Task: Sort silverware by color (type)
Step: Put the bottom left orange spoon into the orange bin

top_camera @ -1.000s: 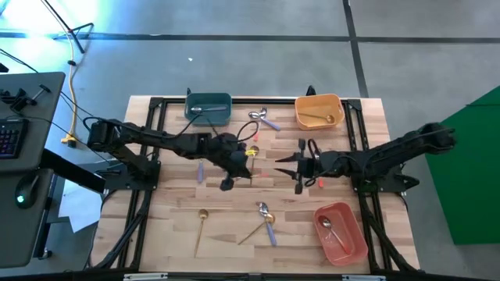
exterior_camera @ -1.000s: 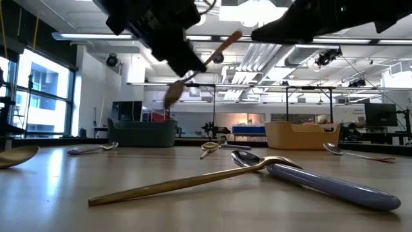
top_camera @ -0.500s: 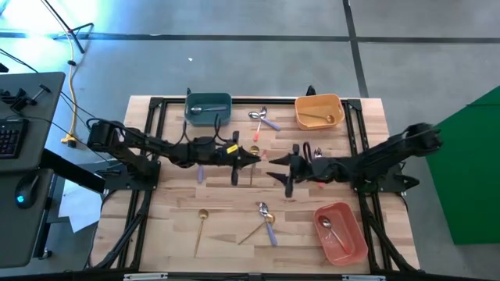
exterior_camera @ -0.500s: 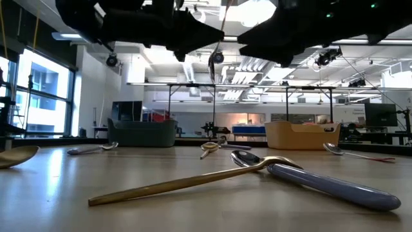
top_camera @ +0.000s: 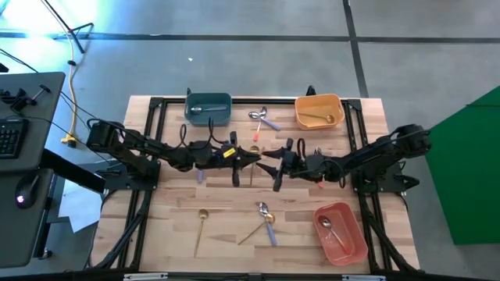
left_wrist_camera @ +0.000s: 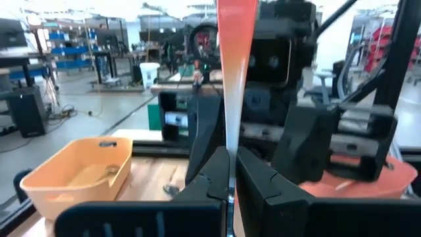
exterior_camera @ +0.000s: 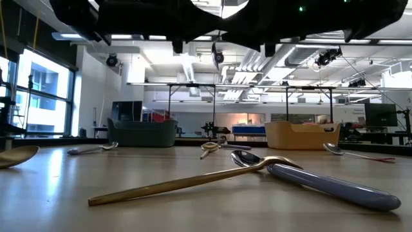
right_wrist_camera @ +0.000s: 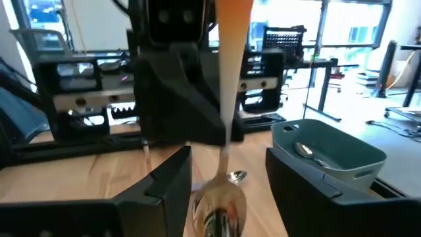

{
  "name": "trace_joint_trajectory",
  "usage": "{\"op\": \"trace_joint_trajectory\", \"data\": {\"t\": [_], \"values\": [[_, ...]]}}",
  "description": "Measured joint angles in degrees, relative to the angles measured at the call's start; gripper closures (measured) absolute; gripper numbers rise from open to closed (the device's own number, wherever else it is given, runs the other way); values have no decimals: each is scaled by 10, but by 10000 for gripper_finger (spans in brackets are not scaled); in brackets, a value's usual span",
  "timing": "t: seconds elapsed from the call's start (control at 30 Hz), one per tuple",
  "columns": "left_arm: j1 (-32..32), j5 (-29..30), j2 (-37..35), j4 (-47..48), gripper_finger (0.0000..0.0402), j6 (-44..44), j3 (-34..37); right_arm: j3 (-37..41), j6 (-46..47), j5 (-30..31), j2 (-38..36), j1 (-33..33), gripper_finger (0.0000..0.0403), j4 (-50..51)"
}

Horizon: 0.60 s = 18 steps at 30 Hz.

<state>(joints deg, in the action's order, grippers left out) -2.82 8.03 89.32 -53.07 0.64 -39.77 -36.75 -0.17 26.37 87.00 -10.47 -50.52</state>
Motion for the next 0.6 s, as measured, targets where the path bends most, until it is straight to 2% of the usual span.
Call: {"op": "trace_joint_trajectory", "data": {"t": [0.2,0.4,0.5,0.6], "values": [[0,-3,0,-9,401,-4,0,-22,-12,-18,0,13,292,44],[0,-14,0,-10,401,-6,0,-30,-18,-54,0,20,386,45],[1,-13,0,-10,396,-15,0,-30,-13,-54,0,21,393,46],[1,-18,0,-4,374,-21,0,-30,-11,-57,-1,20,398,57]]}}
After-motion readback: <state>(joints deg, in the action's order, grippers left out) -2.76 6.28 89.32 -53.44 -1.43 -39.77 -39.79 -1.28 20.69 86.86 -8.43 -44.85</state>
